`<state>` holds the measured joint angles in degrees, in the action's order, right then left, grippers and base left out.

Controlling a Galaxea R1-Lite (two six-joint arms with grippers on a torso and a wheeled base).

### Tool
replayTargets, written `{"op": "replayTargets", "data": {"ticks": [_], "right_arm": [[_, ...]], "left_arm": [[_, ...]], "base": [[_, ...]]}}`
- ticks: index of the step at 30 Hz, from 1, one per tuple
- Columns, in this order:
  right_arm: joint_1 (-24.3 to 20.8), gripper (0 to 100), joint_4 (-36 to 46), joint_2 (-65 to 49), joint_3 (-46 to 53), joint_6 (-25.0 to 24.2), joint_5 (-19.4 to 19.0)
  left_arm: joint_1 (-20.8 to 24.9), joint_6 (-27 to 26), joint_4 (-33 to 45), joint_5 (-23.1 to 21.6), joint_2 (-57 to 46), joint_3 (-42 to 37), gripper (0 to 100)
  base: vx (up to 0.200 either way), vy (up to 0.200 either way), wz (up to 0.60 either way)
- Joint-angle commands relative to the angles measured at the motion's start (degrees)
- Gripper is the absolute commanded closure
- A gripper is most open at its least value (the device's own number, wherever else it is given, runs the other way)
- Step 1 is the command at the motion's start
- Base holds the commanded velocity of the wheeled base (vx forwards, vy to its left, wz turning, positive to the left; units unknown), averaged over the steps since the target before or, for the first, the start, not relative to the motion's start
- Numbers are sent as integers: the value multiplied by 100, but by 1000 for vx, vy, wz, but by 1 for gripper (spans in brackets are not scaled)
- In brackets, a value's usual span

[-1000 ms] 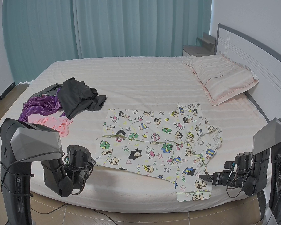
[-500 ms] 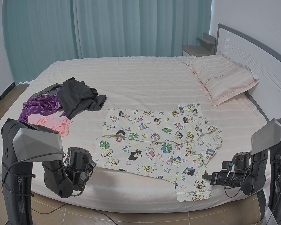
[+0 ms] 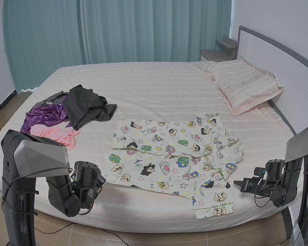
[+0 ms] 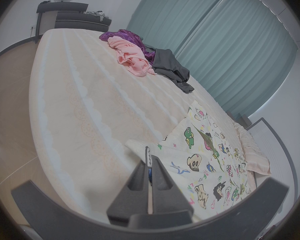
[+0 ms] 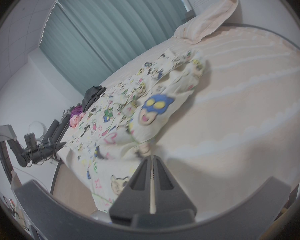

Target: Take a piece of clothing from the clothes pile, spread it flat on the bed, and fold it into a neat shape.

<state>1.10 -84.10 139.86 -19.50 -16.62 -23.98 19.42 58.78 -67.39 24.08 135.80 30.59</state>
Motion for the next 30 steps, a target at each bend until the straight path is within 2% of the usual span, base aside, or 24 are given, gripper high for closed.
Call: {"op": "replayTargets", "data": {"ticks": [1, 5, 10, 13, 14, 19, 30], "right_arm": [[215, 100, 105, -267, 96, 0, -2], [330, 100, 122, -293, 105, 9, -28], [286, 100, 131, -284, 307, 62, -265], [189, 100, 140, -223, 307, 326, -300], [180, 0, 140, -205, 307, 361, -318], [-4, 0, 166, -135, 307, 510, -582], [-655, 0, 193, 243, 289, 607, -582]], "left_arm": [[80, 2, -2, 1, -10, -53, 100], [159, 10, -2, 1, -10, -62, 100], [185, 28, -11, 1, -10, -53, 100], [185, 46, -11, 1, -10, -53, 100], [185, 46, -11, 1, -19, -53, 100], [185, 72, -11, 1, -19, -53, 100], [176, 133, -11, 1, -28, -70, 100]], "base": [[0, 0, 0], [0, 0, 0], [0, 0, 0], [0, 0, 0], [0, 0, 0], [0, 0, 0], [0, 0, 0]]}}
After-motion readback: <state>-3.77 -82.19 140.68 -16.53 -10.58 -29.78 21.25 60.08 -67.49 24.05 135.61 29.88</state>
